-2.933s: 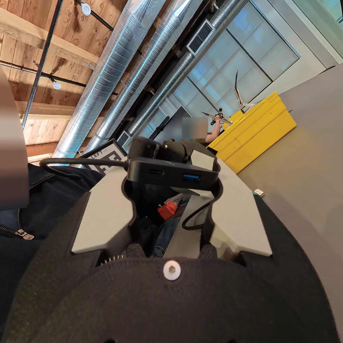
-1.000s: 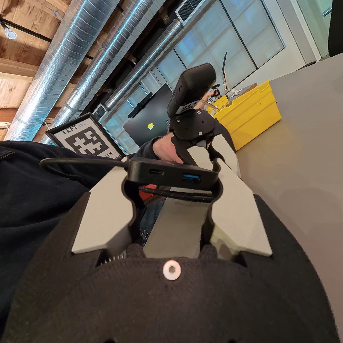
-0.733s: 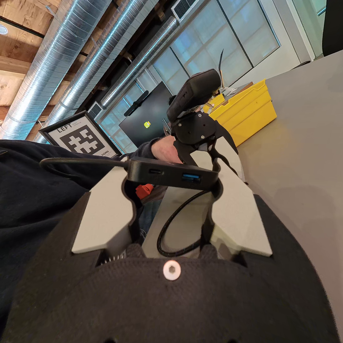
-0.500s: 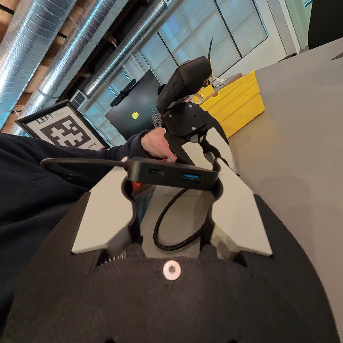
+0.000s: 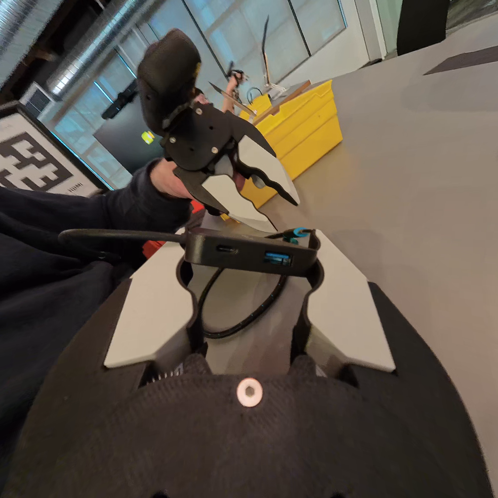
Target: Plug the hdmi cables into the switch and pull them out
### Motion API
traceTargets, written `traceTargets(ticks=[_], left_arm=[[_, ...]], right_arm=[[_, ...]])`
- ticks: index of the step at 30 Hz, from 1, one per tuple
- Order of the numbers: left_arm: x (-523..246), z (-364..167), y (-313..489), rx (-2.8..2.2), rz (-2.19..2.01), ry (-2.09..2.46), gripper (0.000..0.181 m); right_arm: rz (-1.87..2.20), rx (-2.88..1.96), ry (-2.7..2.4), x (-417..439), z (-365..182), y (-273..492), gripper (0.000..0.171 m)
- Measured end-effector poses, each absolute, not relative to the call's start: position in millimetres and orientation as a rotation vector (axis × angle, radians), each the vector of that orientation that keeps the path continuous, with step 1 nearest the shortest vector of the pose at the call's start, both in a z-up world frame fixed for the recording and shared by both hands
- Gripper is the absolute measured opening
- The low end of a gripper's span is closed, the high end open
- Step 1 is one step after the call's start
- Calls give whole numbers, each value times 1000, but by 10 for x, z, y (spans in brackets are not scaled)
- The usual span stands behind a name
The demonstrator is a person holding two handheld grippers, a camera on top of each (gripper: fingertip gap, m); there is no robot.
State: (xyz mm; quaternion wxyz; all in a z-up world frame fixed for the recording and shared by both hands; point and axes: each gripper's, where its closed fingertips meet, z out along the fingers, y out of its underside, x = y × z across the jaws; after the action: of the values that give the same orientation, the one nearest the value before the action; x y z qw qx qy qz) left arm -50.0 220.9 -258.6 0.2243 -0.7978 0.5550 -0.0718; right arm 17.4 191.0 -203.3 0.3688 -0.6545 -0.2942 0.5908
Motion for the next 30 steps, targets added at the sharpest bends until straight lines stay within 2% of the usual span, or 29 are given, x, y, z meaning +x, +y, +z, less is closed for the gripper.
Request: traceTargets(ticks=[8, 22, 27, 30], left_arm=[[-521, -2639, 2163, -2198, -141, 1587, 36], [-664, -2977, 2118, -2303, -54, 1655, 36], [-627, -2995, 2084, -2323, -116, 1648, 24], [-630, -2995, 2095, -2315, -103, 1646, 23]], right_arm=[[1241, -1855, -853, 243, -2331, 1999, 85], [1073, -2094, -903, 419, -2688, 2087, 86], [994, -2140, -972, 409, -2793, 2052, 86], [994, -2140, -975, 417, -2791, 2047, 86]])
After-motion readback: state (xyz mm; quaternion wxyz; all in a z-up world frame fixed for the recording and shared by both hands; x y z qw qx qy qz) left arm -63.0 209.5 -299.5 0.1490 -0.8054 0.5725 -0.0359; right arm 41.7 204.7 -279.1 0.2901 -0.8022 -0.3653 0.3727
